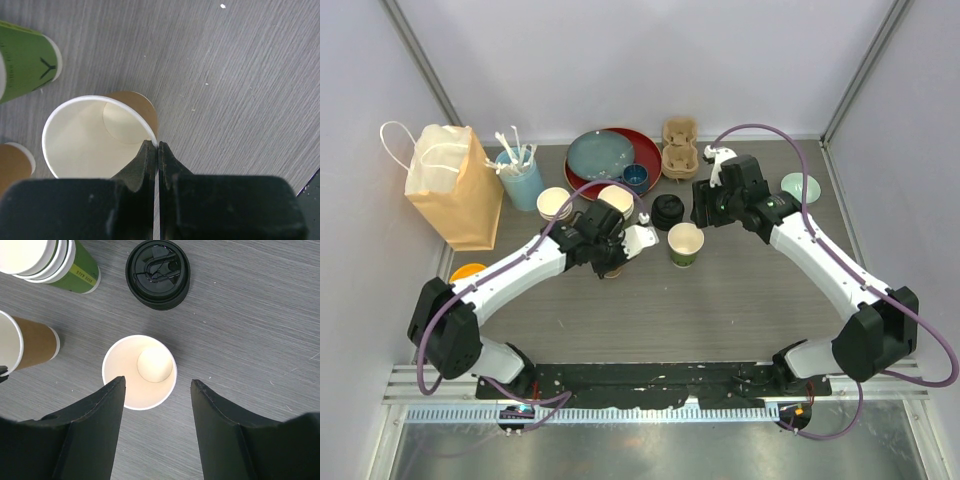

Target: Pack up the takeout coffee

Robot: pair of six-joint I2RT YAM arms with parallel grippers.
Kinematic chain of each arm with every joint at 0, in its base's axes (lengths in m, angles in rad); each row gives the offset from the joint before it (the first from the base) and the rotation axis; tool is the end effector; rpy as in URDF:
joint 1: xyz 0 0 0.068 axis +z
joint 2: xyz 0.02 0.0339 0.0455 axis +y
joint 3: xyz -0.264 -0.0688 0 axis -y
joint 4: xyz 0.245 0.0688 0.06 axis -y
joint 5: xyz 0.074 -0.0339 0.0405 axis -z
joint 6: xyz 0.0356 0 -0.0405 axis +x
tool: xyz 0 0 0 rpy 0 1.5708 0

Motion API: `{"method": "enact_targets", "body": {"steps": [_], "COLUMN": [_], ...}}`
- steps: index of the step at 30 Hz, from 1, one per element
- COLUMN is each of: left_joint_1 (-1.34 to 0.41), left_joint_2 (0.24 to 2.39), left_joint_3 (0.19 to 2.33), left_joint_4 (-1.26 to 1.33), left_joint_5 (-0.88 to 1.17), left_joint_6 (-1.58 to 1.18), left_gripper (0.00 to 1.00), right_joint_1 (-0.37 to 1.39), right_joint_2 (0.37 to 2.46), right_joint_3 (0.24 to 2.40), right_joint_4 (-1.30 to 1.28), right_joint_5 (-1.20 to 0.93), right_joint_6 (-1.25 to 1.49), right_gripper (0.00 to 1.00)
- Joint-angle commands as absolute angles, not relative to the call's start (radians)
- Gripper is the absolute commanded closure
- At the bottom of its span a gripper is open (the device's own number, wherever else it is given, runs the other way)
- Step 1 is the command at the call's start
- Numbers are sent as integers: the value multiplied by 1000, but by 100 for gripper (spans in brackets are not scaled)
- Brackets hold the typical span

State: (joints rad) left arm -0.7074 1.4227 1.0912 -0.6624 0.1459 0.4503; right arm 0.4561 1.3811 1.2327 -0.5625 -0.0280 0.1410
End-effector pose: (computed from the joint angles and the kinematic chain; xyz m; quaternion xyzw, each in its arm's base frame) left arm 0.2184 -0.1936 0.2601 0.5404 0.7890 -0.1057 0.2724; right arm 0.2729 0.1350 0.3244 -0.1484 0.8967 0.1348 0.3946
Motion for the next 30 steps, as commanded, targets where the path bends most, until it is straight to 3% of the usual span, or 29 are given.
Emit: {"method": "enact_targets", "body": {"steps": [1,4,6,7,9,10,13,19,23,30], "left_joint_1": [-712,-713,-712,-712,-713,-713,-712,-597,-334,-178], "left_joint_2": [1440,1446,1448,1447,1442,1430,1396,1348,1374,1373], "left_joint_3": [1098,1100,1110,1121,1164,1181,1245,1405,1448,1384], "left_joint_4": [-649,-649,-667,-681,-737,-755,-824,-897,-900,-873], "left_joint_5": [198,187,184,186,193,196,198,205,282,318], "left_joint_6": [474,480,488,486,488,488,482,378,278,232], "left_gripper": [100,99,91,76,59,45,29,16,16,15], "right_joint_1": [454,454,454,453,454,453,454,454,460,508], "right_joint_2": [1390,1414,1430,1449,1471,1498,1563,1710,1819,1963], "right_joint_3": [1292,1327,1354,1365,1397,1410,1465,1595,1692,1776], "right_joint_4": [-563,-571,-569,-569,-569,-571,-578,-583,-584,-620], "right_joint_5": [-37,-44,-58,-61,-67,-71,-95,-201,-244,-153], "right_joint_6": [88,45,11,3,-40,-49,-84,-132,-172,-267], "right_gripper": [40,39,40,40,40,40,40,51,56,60]}}
